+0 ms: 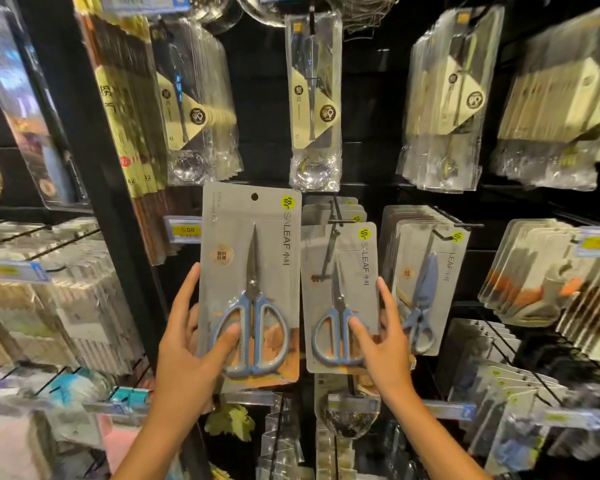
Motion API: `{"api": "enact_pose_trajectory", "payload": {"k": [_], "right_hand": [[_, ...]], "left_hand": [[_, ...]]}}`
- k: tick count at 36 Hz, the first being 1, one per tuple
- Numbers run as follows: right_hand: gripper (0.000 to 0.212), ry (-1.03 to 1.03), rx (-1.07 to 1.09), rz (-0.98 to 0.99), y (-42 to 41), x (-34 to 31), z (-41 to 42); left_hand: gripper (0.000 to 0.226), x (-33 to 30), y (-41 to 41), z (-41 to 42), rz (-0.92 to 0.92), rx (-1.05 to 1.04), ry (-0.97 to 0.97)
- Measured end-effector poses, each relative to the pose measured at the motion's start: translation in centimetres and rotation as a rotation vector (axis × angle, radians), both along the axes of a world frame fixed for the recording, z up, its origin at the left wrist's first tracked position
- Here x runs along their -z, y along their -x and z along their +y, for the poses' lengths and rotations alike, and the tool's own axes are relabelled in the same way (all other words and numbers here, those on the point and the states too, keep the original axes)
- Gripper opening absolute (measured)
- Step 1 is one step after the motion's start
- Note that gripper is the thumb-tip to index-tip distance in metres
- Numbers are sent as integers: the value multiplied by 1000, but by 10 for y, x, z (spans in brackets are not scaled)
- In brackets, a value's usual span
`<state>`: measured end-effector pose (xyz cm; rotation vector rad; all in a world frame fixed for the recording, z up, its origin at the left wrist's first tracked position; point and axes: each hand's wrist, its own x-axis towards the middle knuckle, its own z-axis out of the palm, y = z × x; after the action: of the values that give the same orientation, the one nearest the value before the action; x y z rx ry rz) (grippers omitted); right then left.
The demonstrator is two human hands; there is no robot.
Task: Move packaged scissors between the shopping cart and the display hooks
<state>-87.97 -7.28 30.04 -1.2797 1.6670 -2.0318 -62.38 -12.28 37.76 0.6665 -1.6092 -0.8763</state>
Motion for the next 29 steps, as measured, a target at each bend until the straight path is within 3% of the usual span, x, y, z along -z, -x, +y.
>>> {"api": "enact_pose_trajectory", "payload": {"k": [17,24,29], "right_hand": [[74,-166,163,196,23,-1,-72],[76,-236,169,193,28,19,-72],[69,-165,92,104,14,21,-53]], "left_hand": [[86,-10,3,-19,7,23,-1],[86,-6,2,-14,22,7,7],[86,-1,0,-7,19,-4,5]]}}
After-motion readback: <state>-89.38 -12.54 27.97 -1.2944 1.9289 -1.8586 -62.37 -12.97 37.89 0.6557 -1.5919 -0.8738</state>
